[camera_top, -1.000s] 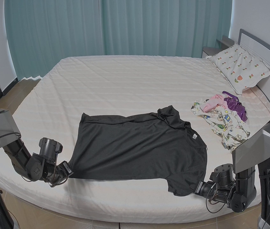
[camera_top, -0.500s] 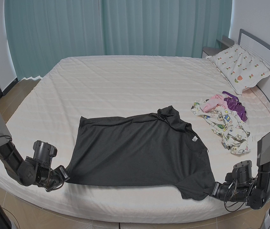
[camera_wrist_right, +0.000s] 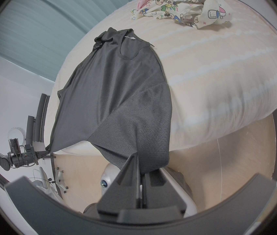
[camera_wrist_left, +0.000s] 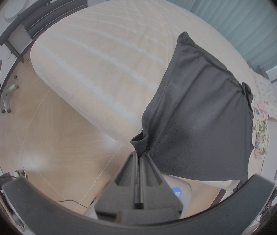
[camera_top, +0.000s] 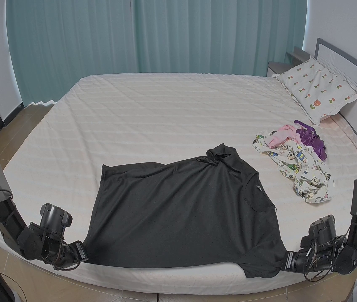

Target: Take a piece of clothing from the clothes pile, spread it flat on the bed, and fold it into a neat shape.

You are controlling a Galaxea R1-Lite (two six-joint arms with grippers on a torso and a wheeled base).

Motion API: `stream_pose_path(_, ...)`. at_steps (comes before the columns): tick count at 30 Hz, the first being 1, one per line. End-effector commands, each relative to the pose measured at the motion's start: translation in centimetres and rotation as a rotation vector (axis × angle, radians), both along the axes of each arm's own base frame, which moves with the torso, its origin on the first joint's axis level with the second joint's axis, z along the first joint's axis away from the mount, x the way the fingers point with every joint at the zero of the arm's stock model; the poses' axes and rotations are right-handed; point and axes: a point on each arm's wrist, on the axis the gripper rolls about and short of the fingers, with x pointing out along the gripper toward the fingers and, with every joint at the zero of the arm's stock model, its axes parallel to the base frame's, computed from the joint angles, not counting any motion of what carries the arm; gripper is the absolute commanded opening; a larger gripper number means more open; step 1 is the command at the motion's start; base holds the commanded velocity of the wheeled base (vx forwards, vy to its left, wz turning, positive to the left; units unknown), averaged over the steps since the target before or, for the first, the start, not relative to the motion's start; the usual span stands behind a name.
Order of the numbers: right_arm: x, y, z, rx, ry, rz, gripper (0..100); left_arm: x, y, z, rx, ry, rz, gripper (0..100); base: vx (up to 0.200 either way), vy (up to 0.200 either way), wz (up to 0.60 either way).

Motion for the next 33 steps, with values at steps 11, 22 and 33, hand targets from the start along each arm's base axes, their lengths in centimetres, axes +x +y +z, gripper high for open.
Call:
stream_pose_path(11, -0.5, -0.2, -0.5, -0.029, 0.042, 0.031, 100, -1.6, -0.2, -1.0, -0.004, 0.079, -0.041, 100, 0.000, 0.000, 0.00)
stream_pose_path(22, 4.0, -0.4, 1.4, 0.047, -0.217, -0.050, 100, 1.0, 0.4, 1.3, -0.101, -0.083, 0.014, 100, 0.000, 0.000, 0.00)
stream_pose_path(33, 5.0, -0.1, 1.3, 0.180, -0.184, -0.143, 100, 2.6, 0.3, 2.3, -0.255, -0.134, 0.092, 100, 0.000, 0.000, 0.00)
